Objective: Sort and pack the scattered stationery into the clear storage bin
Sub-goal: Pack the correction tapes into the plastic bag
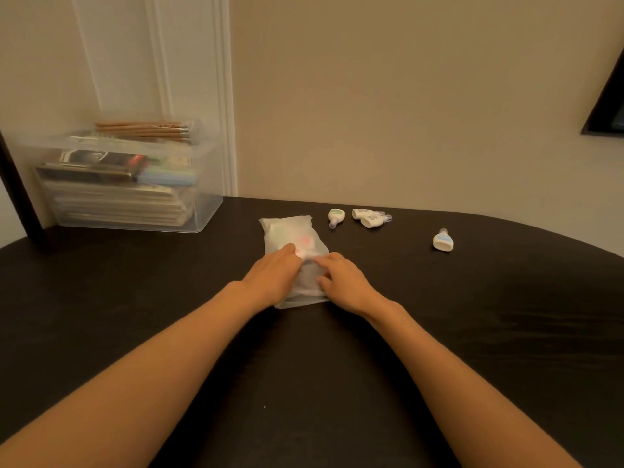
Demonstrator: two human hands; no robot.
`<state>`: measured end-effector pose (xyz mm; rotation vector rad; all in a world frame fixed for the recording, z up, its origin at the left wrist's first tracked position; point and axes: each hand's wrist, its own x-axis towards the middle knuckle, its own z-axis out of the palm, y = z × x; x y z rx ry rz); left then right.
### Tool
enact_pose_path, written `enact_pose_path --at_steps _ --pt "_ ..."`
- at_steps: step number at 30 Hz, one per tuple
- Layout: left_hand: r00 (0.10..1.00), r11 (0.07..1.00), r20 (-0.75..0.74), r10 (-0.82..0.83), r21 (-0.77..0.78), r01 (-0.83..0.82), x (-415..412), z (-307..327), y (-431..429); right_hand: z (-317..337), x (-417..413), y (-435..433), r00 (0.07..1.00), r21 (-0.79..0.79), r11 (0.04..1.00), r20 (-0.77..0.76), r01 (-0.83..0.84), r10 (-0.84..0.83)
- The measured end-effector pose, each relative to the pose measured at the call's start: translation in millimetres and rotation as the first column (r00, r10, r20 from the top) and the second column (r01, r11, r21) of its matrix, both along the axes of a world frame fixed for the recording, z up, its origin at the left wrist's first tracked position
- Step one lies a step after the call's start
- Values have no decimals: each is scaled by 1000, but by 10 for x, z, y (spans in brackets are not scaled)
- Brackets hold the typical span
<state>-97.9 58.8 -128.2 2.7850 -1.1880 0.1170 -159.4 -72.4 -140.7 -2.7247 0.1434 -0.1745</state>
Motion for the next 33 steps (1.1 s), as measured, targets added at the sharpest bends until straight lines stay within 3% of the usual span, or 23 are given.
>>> enact_pose_path --at_steps 3,6,8,13,17,21,23,26,29,33 --pt "1000 997 -2 -25 77 25 32 -8 13 41 -8 -2 994 -57 997 -99 -57 51" --pt "999 995 -37 -17 102 21 92 27 21 100 -52 30 996 17 999 -72 -44 46" --pt "995 998 -94 16 69 -9 116 48 18 147 -64 35 997 55 998 -70 -38 42" --pt "982 995 -159 100 35 -95 140 25 -15 215 39 -14 981 -20 999 -191 -45 41" --pt "964 960 -212 159 -193 -201 277 89 -6 199 144 -100 993 177 978 5 114 -116" --pt "937 886 22 348 -334 -321 392 145 -94 181 419 -166 929 259 939 233 227 -289" --pt "939 900 43 340 -304 -312 496 117 -182 193 594 -137 938 278 945 246 172 -243" --pt "957 930 -77 281 -226 -291 675 -25 -277 204 852 -89 968 239 969 221 67 -122" --pt "971 961 -164 172 -187 -202 781 -177 -266 137 1006 -99 994 140 990 113 -12 -4" --pt "948 946 -255 189 -212 -246 920 -129 -217 -2 1067 -165 999 47 998 -13 -37 38"
